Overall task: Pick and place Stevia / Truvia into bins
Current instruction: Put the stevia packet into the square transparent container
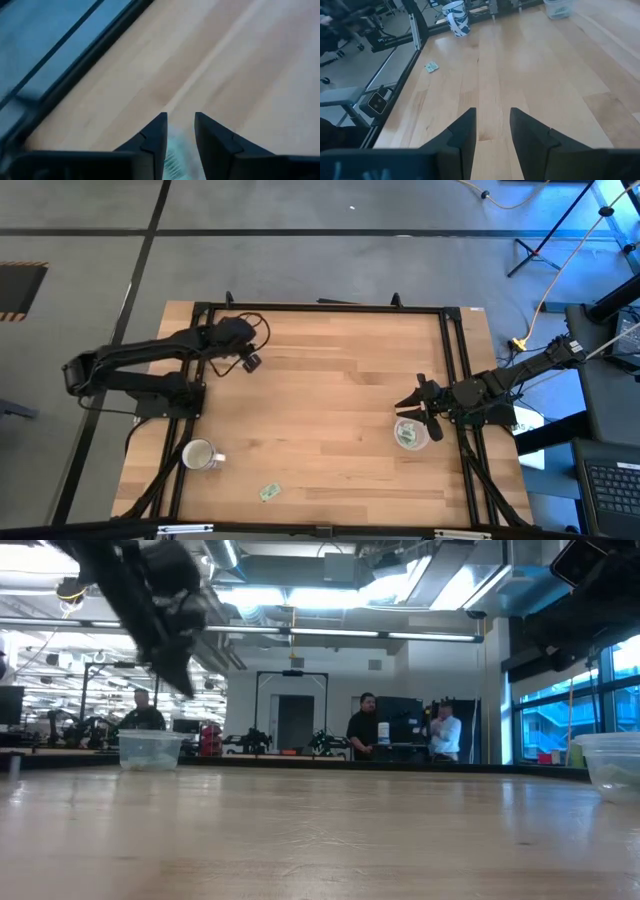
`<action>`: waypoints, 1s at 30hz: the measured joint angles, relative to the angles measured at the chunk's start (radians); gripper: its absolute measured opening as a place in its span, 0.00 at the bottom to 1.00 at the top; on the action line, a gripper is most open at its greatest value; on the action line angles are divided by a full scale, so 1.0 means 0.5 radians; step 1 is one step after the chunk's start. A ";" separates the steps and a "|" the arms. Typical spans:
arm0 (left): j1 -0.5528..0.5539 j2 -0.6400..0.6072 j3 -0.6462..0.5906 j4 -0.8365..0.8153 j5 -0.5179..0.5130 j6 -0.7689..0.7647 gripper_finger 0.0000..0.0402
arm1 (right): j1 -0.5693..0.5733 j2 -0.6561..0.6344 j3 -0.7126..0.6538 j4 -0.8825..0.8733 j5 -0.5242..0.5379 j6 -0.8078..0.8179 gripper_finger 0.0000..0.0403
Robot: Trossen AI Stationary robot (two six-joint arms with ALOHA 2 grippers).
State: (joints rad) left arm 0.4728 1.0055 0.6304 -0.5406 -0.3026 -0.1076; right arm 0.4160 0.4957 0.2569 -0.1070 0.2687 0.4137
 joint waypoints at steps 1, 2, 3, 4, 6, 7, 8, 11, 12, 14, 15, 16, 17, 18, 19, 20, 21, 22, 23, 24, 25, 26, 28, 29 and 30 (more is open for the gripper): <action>-0.030 -0.013 0.029 0.028 0.080 0.039 0.23 | 0.001 -0.001 -0.001 0.000 0.000 0.000 0.30; -0.065 -0.026 0.047 0.071 0.186 0.077 0.24 | 0.000 0.000 -0.001 0.000 0.000 -0.001 0.30; -0.104 -0.035 0.056 0.129 0.313 0.120 0.24 | 0.000 0.000 0.000 0.000 0.000 -0.001 0.30; -0.147 -0.040 0.058 0.204 0.459 0.154 0.25 | 0.000 0.000 -0.001 0.000 0.000 -0.001 0.30; -0.248 -0.043 0.058 0.358 0.761 0.237 0.26 | 0.000 0.000 0.000 0.000 0.000 -0.002 0.30; -0.308 -0.040 0.058 0.428 0.902 0.276 0.27 | 0.000 0.000 -0.001 0.000 0.000 -0.002 0.30; -0.379 -0.030 0.058 0.492 1.021 0.309 0.27 | 0.001 0.000 0.000 0.000 0.000 -0.002 0.30; -0.598 0.009 0.058 0.665 1.258 0.291 0.30 | 0.000 0.000 -0.001 -0.002 0.000 -0.002 0.30; -0.673 0.027 0.058 0.722 1.299 0.261 0.31 | 0.001 0.000 0.000 -0.003 0.000 -0.003 0.30; -0.825 0.076 0.059 0.799 1.358 0.204 0.33 | 0.000 0.000 -0.001 -0.005 0.000 -0.004 0.30; -0.904 0.107 0.059 0.839 1.362 0.191 0.33 | 0.001 0.000 -0.001 -0.005 0.000 -0.006 0.30; -0.980 0.145 0.059 0.894 1.362 0.195 0.34 | 0.000 0.000 0.000 -0.006 0.000 -0.011 0.30; -1.064 0.186 0.059 0.945 1.361 0.214 0.35 | 0.000 0.000 -0.001 -0.006 0.000 -0.019 0.30; -1.143 0.232 0.059 0.987 1.361 0.235 0.36 | 0.000 0.000 -0.001 -0.006 0.000 -0.036 0.30; -1.218 0.282 0.059 1.044 1.363 0.252 0.37 | 0.001 -0.001 -0.001 -0.007 0.001 -0.050 0.30; -1.289 0.338 0.059 1.102 1.367 0.256 0.37 | 0.000 0.000 -0.001 -0.007 0.001 -0.059 0.30; -1.354 0.393 0.059 1.142 1.368 0.257 0.37 | 0.000 0.000 -0.001 -0.008 0.000 -0.061 0.30; -1.411 0.447 0.059 1.178 1.365 0.258 0.37 | 0.001 -0.001 -0.001 -0.008 0.000 -0.061 0.30; -1.466 0.504 0.059 1.211 1.355 0.258 0.37 | 0.001 -0.001 -0.001 -0.007 0.001 -0.060 0.30; -1.517 0.561 0.059 1.225 1.329 0.258 0.37 | 0.000 0.000 -0.001 -0.008 0.000 -0.060 0.30; -1.569 0.617 0.059 1.232 1.285 0.259 0.37 | 0.001 0.000 -0.001 -0.007 0.000 -0.061 0.30; -1.619 0.674 0.059 1.237 1.228 0.259 0.36 | 0.001 0.000 -0.001 -0.007 0.000 -0.061 0.30; -1.700 0.777 0.059 1.239 1.147 0.259 0.35 | 0.001 0.000 -0.001 -0.008 0.001 -0.063 0.30; -1.739 0.826 0.059 1.240 1.127 0.259 0.35 | 0.001 0.000 0.000 -0.007 0.001 -0.061 0.30; -1.774 0.868 0.059 1.244 1.124 0.254 0.35 | 0.000 0.000 0.000 -0.007 0.001 -0.061 0.30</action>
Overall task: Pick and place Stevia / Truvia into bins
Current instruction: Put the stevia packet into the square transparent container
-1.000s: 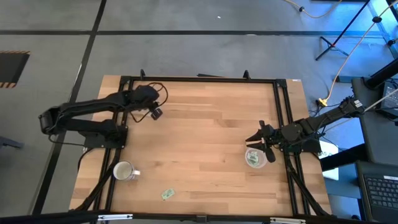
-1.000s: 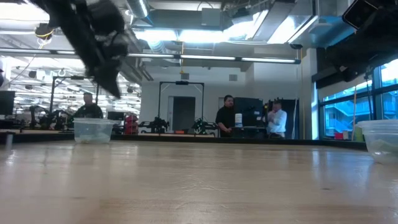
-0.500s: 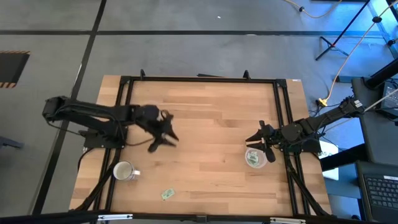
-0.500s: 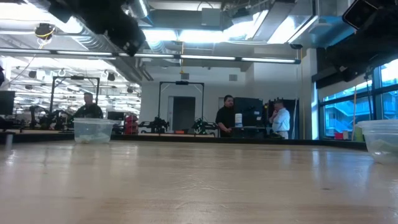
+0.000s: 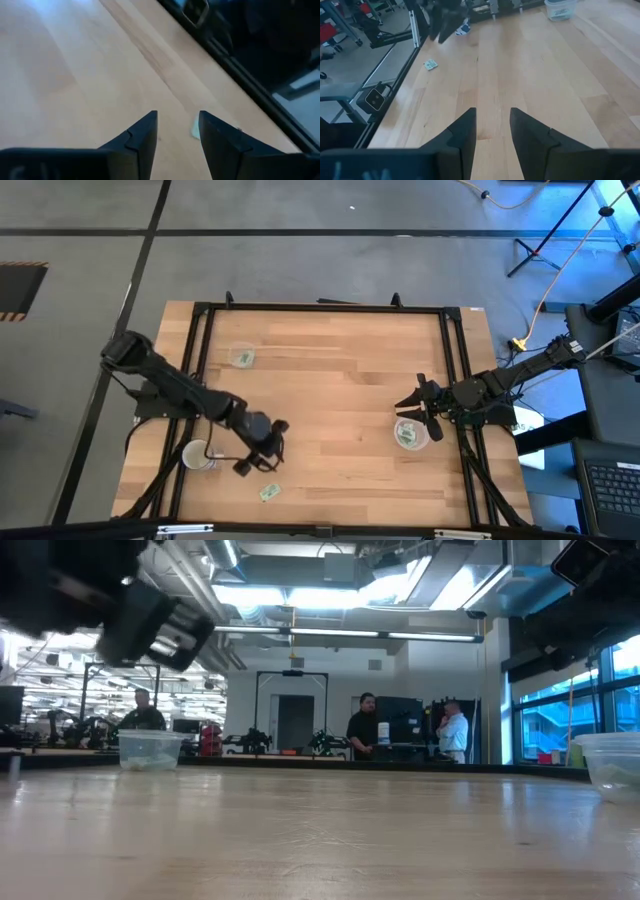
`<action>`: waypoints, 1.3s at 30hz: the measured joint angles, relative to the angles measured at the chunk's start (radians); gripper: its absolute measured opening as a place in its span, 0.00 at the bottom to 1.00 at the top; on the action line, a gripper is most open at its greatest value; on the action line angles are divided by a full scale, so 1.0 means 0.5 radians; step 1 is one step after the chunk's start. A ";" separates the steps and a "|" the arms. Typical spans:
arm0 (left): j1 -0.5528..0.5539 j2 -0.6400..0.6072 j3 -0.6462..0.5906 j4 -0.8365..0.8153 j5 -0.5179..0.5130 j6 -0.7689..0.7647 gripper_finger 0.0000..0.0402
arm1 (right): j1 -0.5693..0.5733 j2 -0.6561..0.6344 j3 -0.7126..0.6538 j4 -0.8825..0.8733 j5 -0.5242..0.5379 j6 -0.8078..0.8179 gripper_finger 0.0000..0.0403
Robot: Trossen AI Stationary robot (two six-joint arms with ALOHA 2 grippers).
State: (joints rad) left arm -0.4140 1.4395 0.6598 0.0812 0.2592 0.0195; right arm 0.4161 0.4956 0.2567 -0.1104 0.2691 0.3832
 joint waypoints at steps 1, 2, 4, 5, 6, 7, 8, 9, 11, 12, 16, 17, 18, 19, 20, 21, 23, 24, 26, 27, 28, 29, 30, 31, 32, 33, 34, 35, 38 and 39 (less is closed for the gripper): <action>-0.034 0.042 0.000 0.024 -0.007 -0.017 0.34 | 0.000 0.000 0.000 0.000 0.000 -0.001 0.30; -0.067 0.081 0.000 0.066 -0.012 -0.038 0.34 | 0.000 0.000 0.000 0.000 0.000 -0.002 0.30; -0.129 0.143 0.000 0.167 -0.012 -0.064 0.33 | 0.001 0.000 0.000 0.000 0.000 -0.003 0.30; -0.156 0.175 0.000 0.223 -0.013 -0.059 0.33 | 0.001 0.000 0.000 0.000 0.000 -0.004 0.30; -0.178 0.201 0.000 0.249 -0.013 -0.039 0.32 | 0.000 0.000 0.000 -0.001 0.000 -0.004 0.30; -0.198 0.228 0.000 0.271 -0.014 -0.010 0.32 | 0.000 0.000 0.000 0.000 0.000 -0.004 0.30; -0.216 0.252 0.000 0.296 -0.028 0.011 0.31 | 0.000 0.000 0.000 0.000 0.000 -0.004 0.30; -0.230 0.273 0.000 0.312 -0.051 0.018 0.31 | 0.000 0.000 0.000 -0.001 0.000 -0.004 0.30; -0.249 0.316 0.000 0.313 -0.121 -0.017 0.30 | 0.000 0.000 0.000 0.000 0.000 0.000 0.30; -0.252 0.340 0.000 0.310 -0.138 -0.037 0.30 | 0.001 0.000 0.000 0.000 0.000 0.000 0.30; -0.253 0.415 0.000 0.337 -0.151 -0.143 0.30 | 0.000 0.000 0.000 0.000 0.000 0.002 0.30; -0.253 0.435 0.000 0.340 -0.145 -0.175 0.30 | 0.001 0.000 0.000 0.001 0.000 0.004 0.30; -0.250 0.452 0.000 0.341 -0.130 -0.201 0.30 | 0.001 0.000 0.000 0.001 0.000 0.011 0.30; -0.249 0.470 0.000 0.346 -0.112 -0.216 0.30 | 0.000 0.000 0.000 0.000 0.000 0.018 0.30; -0.248 0.484 0.000 0.363 -0.107 -0.221 0.30 | 0.001 0.000 0.000 0.000 0.000 0.023 0.30; -0.248 0.497 0.000 0.377 -0.105 -0.221 0.30 | 0.000 0.000 0.000 0.000 0.000 0.035 0.30; -0.248 0.516 0.000 0.379 -0.104 -0.215 0.30 | 0.000 0.000 0.000 0.000 0.000 0.057 0.30; -0.248 0.527 0.000 0.380 -0.104 -0.213 0.30 | 0.000 0.000 0.000 0.000 0.000 0.063 0.30; -0.248 0.543 0.000 0.377 -0.104 -0.227 0.30 | 0.001 0.000 0.000 0.000 0.000 0.063 0.30; -0.248 0.556 0.000 0.385 -0.104 -0.238 0.30 | 0.000 0.000 0.000 0.000 0.000 0.063 0.30; -0.248 0.571 0.000 0.394 -0.104 -0.249 0.30 | 0.000 0.000 0.000 0.000 0.000 0.063 0.30; -0.252 0.586 0.000 0.386 -0.105 -0.254 0.30 | 0.001 0.000 0.000 0.000 0.000 0.063 0.30; -0.258 0.601 0.001 0.390 -0.104 -0.254 0.29 | 0.000 0.000 0.000 0.000 0.000 0.063 0.30; -0.262 0.619 0.015 0.393 -0.105 -0.256 0.29 | 0.001 0.000 0.000 0.001 0.000 0.063 0.30; -0.268 0.642 0.034 0.402 -0.106 -0.256 0.29 | 0.000 0.000 0.000 0.001 0.000 0.063 0.30; -0.275 0.664 0.052 0.404 -0.108 -0.255 0.29 | 0.001 0.000 0.000 0.000 0.000 0.063 0.30; -0.281 0.688 0.074 0.406 -0.106 -0.243 0.29 | 0.001 0.000 0.000 0.001 0.000 0.063 0.30; -0.287 0.709 0.094 0.406 -0.106 -0.220 0.29 | 0.000 0.000 0.000 0.000 0.000 0.063 0.30; -0.302 0.767 0.141 0.385 -0.104 -0.185 0.29 | 0.000 0.000 0.000 0.000 0.000 0.061 0.30; -0.305 0.777 0.143 0.375 -0.101 -0.185 0.28 | 0.001 0.000 0.000 0.000 0.000 0.062 0.30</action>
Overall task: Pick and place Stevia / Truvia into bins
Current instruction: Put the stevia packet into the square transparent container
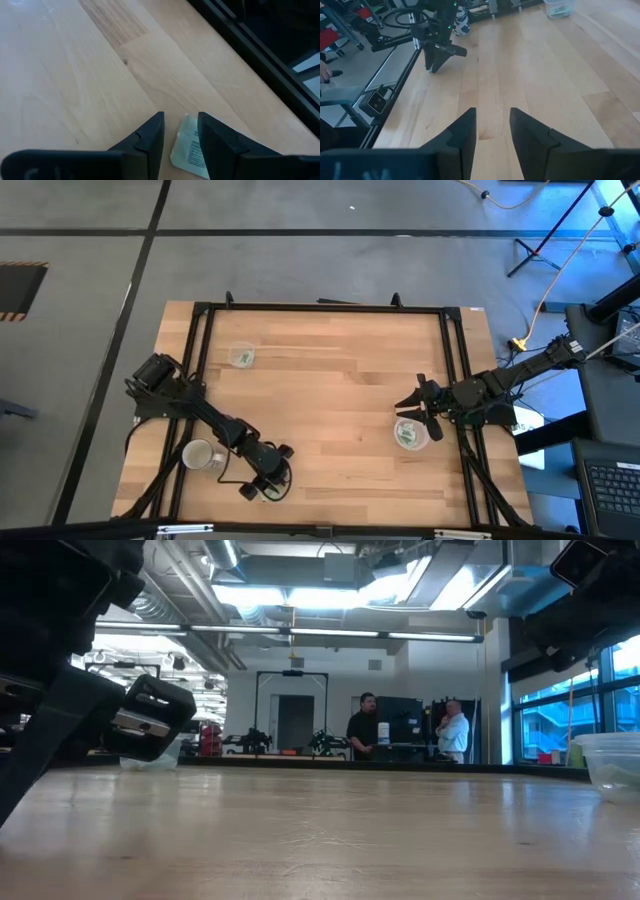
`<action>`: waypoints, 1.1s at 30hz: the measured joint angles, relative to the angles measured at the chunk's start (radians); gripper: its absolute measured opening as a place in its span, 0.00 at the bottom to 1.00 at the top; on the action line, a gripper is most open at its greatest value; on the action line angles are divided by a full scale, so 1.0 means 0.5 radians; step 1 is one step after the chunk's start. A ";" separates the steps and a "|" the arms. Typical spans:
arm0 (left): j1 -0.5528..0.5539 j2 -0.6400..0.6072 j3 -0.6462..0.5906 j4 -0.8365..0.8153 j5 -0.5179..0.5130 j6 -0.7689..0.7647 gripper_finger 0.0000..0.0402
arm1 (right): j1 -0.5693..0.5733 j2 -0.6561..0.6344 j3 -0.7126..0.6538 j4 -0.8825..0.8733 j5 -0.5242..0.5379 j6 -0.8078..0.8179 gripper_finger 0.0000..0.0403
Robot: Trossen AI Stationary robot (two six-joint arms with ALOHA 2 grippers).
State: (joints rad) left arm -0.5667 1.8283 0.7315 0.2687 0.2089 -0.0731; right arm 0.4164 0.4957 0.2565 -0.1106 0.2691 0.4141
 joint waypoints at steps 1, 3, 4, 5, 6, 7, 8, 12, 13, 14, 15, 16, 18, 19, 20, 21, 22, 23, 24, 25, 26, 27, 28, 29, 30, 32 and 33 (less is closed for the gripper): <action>0.000 0.008 0.001 -0.015 0.005 -0.008 0.28 | 0.000 0.000 0.000 0.001 0.000 0.001 0.30; 0.000 0.011 0.005 -0.053 0.013 -0.027 0.27 | -0.001 0.000 0.000 0.000 0.000 0.000 0.30; 0.000 0.011 0.005 -0.060 0.013 -0.028 0.27 | 0.000 -0.001 0.000 0.000 0.000 0.000 0.30; 0.000 0.011 0.005 -0.066 0.014 -0.028 0.26 | 0.000 0.000 0.000 0.000 0.000 0.001 0.30; 0.000 0.011 0.005 -0.067 0.014 -0.024 0.26 | 0.000 -0.001 0.000 0.000 0.000 0.000 0.30; 0.000 0.011 0.005 -0.067 0.015 -0.017 0.26 | 0.000 0.000 0.000 0.000 0.000 -0.001 0.30; 0.000 0.012 0.005 -0.068 0.020 -0.018 0.26 | 0.000 -0.001 0.000 0.000 0.000 -0.001 0.30; 0.004 0.014 0.002 -0.068 0.088 -0.108 0.26 | -0.001 0.000 0.000 0.000 0.000 0.003 0.30; 0.004 0.014 0.002 -0.068 0.106 -0.148 0.26 | 0.000 0.000 0.000 0.000 0.000 0.003 0.30; 0.004 0.014 0.001 -0.069 0.126 -0.185 0.26 | 0.000 0.000 0.000 0.000 0.000 0.003 0.30; 0.004 0.014 0.000 -0.069 0.146 -0.217 0.26 | 0.000 -0.001 0.000 0.000 0.000 0.003 0.30; 0.003 0.014 0.000 -0.071 0.164 -0.238 0.26 | 0.000 -0.001 0.000 0.000 0.000 0.004 0.30; 0.002 0.014 0.000 -0.083 0.182 -0.250 0.26 | -0.001 0.000 0.000 0.000 0.000 0.002 0.30; 0.001 0.014 -0.001 -0.091 0.175 -0.249 0.26 | 0.000 -0.001 0.000 0.000 0.000 0.002 0.30; -0.001 0.013 0.000 -0.103 0.156 -0.248 0.26 | 0.000 0.000 0.000 0.000 0.000 0.002 0.30; -0.003 0.012 0.001 -0.116 0.126 -0.239 0.26 | 0.000 0.000 0.000 0.000 0.000 0.002 0.30; -0.006 0.010 0.002 -0.129 0.097 -0.200 0.26 | 0.000 -0.001 0.000 0.000 0.000 0.003 0.30; -0.009 0.009 0.004 -0.141 0.069 -0.142 0.26 | 0.000 -0.001 0.000 0.000 0.000 0.005 0.30; -0.010 0.008 0.005 -0.148 0.042 -0.082 0.25 | 0.000 0.000 0.000 0.000 0.000 0.005 0.30; -0.010 0.008 0.005 -0.153 0.026 -0.021 0.25 | 0.000 -0.001 0.000 0.000 0.000 0.006 0.30; -0.011 0.007 0.005 -0.156 0.021 0.029 0.24 | 0.000 0.000 0.000 0.000 0.000 0.007 0.30; -0.012 0.007 0.005 -0.160 0.017 0.080 0.24 | -0.001 -0.001 0.000 0.000 0.000 0.008 0.30; -0.014 0.007 0.005 -0.164 0.010 0.129 0.24 | 0.000 0.000 0.000 0.000 0.000 0.008 0.30; -0.020 0.006 0.005 -0.173 0.000 0.169 0.23 | 0.000 -0.001 0.000 0.000 0.000 0.008 0.30; -0.027 0.006 0.006 -0.178 -0.014 0.203 0.23 | 0.000 -0.001 0.000 0.000 0.000 0.008 0.30; -0.028 0.004 0.006 -0.182 -0.028 0.253 0.22 | 0.000 -0.001 0.001 0.000 0.000 0.008 0.30; -0.028 0.005 0.006 -0.183 -0.032 0.272 0.22 | 0.000 0.000 0.000 0.000 0.000 0.008 0.30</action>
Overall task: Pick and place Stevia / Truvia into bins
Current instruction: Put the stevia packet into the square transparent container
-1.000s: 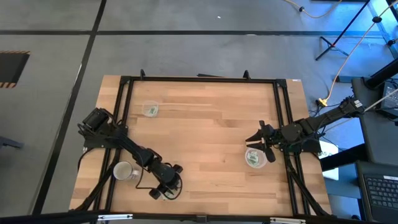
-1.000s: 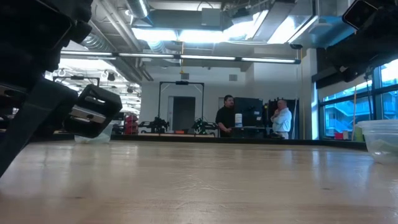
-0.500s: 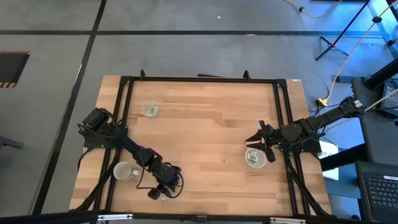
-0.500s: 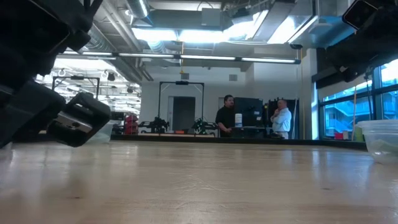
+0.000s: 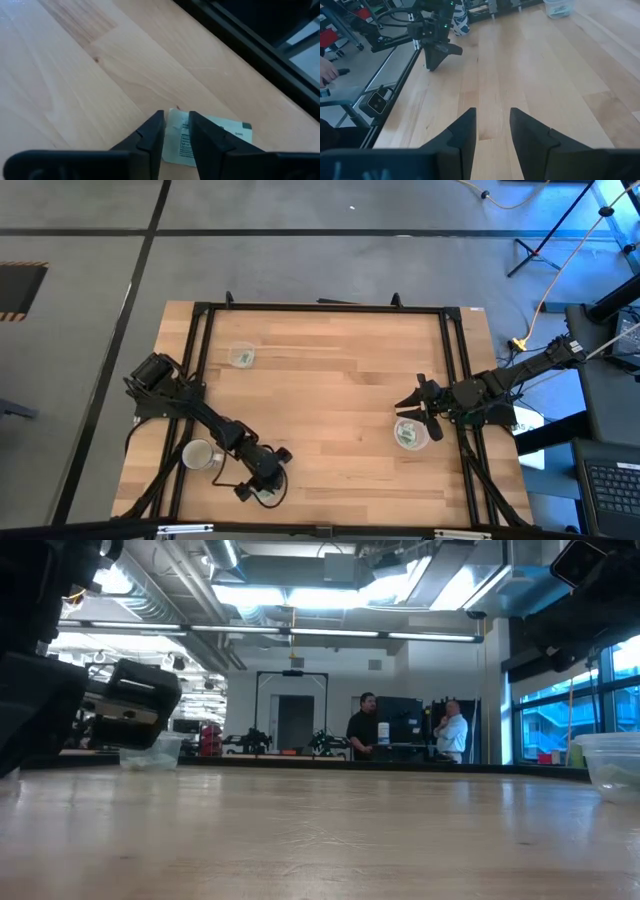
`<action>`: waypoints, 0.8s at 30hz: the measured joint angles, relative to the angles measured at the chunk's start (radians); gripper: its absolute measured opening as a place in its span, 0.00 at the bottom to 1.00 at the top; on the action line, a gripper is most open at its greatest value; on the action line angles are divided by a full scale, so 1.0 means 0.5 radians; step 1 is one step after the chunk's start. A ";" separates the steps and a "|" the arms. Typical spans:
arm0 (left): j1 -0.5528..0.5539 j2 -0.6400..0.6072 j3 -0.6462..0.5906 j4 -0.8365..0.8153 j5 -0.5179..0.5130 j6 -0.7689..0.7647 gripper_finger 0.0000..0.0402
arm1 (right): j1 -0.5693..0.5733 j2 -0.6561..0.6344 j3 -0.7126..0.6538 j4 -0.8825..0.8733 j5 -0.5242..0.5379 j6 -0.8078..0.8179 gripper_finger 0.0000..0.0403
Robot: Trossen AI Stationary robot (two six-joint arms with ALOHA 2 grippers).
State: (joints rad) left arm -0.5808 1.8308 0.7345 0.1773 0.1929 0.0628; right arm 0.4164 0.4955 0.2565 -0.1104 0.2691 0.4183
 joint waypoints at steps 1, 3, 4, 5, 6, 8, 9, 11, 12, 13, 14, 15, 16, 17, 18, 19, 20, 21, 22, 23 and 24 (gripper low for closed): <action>0.000 0.007 0.000 0.003 -0.003 0.012 0.21 | 0.000 0.000 0.000 0.000 0.000 0.000 0.30; 0.000 0.015 0.002 0.005 -0.005 0.028 0.20 | 0.000 0.000 0.000 0.000 0.000 -0.001 0.30; 0.002 0.021 0.002 0.007 -0.004 0.029 0.19 | -0.001 0.000 0.000 0.000 0.000 -0.001 0.30; 0.007 0.022 0.002 0.008 -0.001 0.029 0.18 | -0.001 0.000 0.000 0.000 0.000 -0.002 0.30; 0.010 0.023 0.002 0.009 0.001 0.029 0.17 | 0.000 0.000 0.000 0.000 0.000 -0.002 0.30; 0.017 0.023 0.002 0.010 0.006 0.024 0.15 | -0.001 0.000 0.000 0.000 0.000 -0.002 0.30; 0.021 0.023 0.002 0.010 0.011 0.022 0.15 | 0.000 0.000 0.000 0.001 0.000 -0.003 0.30; 0.031 0.025 0.002 0.012 0.038 0.009 0.13 | 0.000 0.000 0.000 0.000 0.000 -0.003 0.30; 0.032 0.025 0.002 0.014 0.044 -0.001 0.12 | 0.000 0.000 0.000 0.001 0.000 -0.003 0.30; 0.032 0.025 0.002 0.014 0.039 -0.008 0.12 | -0.001 0.000 0.000 0.001 0.000 -0.004 0.30; 0.032 0.025 0.002 0.015 0.039 -0.018 0.11 | -0.001 0.000 0.000 0.001 0.000 -0.004 0.30; 0.032 0.026 0.002 0.018 0.040 -0.028 0.11 | 0.000 0.000 0.000 0.001 0.000 -0.005 0.30; 0.032 0.026 0.002 0.020 0.039 -0.031 0.11 | -0.001 0.000 0.000 0.001 0.000 -0.005 0.30; 0.032 0.026 0.002 0.022 0.040 -0.032 0.10 | 0.000 0.000 0.000 0.000 0.000 -0.005 0.30; 0.032 0.026 0.002 0.024 0.042 -0.032 0.10 | -0.001 0.000 0.000 0.000 0.000 -0.006 0.30; 0.033 0.026 0.002 0.026 0.047 -0.032 0.10 | 0.000 0.000 0.000 0.001 0.000 -0.006 0.30; 0.034 0.026 0.002 0.030 0.056 -0.032 0.09 | 0.000 0.000 0.000 0.001 0.000 -0.005 0.30; 0.034 0.026 0.002 0.031 0.064 -0.032 0.09 | -0.001 0.000 0.000 0.001 0.000 -0.006 0.30; 0.035 0.024 0.002 0.031 0.067 -0.032 0.08 | 0.000 0.000 0.000 0.000 0.000 -0.006 0.30; 0.035 0.017 0.002 0.029 0.064 -0.032 0.07 | 0.000 0.000 0.000 0.001 0.000 -0.006 0.30; 0.035 0.011 0.002 0.026 0.058 -0.032 0.06 | 0.000 0.000 0.000 0.001 0.000 -0.006 0.30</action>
State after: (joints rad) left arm -0.5635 1.8363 0.7353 0.1905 0.2219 0.0467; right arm 0.4162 0.4953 0.2565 -0.1101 0.2691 0.4152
